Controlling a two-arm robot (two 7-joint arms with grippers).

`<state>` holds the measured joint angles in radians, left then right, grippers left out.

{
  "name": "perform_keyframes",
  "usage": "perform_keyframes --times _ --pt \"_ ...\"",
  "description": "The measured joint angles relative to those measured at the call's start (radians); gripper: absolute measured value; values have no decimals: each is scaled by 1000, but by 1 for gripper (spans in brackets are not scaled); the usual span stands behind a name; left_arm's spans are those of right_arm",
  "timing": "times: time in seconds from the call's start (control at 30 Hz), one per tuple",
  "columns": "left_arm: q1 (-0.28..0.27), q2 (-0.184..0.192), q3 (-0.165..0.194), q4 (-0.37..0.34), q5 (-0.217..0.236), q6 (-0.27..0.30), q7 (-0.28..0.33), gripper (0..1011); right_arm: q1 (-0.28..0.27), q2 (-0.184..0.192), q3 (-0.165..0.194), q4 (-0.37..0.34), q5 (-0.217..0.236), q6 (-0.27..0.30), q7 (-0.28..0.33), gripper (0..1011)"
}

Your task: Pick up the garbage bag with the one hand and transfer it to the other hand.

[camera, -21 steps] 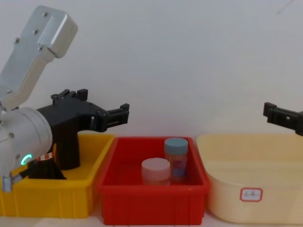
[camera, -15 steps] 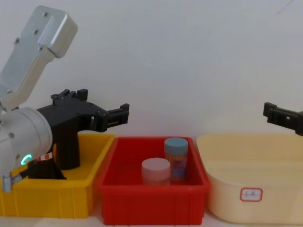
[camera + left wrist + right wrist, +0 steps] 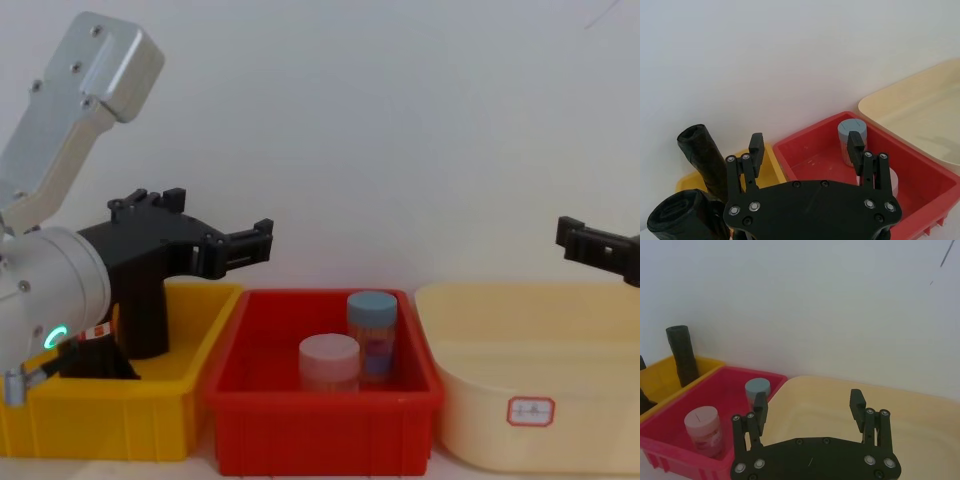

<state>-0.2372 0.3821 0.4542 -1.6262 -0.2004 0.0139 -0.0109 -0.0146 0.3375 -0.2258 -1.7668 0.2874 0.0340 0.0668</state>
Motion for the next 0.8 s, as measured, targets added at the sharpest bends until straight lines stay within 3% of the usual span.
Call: perform_keyframes --times 0.8 --pt "0 0 0 0 0 0 0 1001 0 0 0 0 0 0 0 1001"
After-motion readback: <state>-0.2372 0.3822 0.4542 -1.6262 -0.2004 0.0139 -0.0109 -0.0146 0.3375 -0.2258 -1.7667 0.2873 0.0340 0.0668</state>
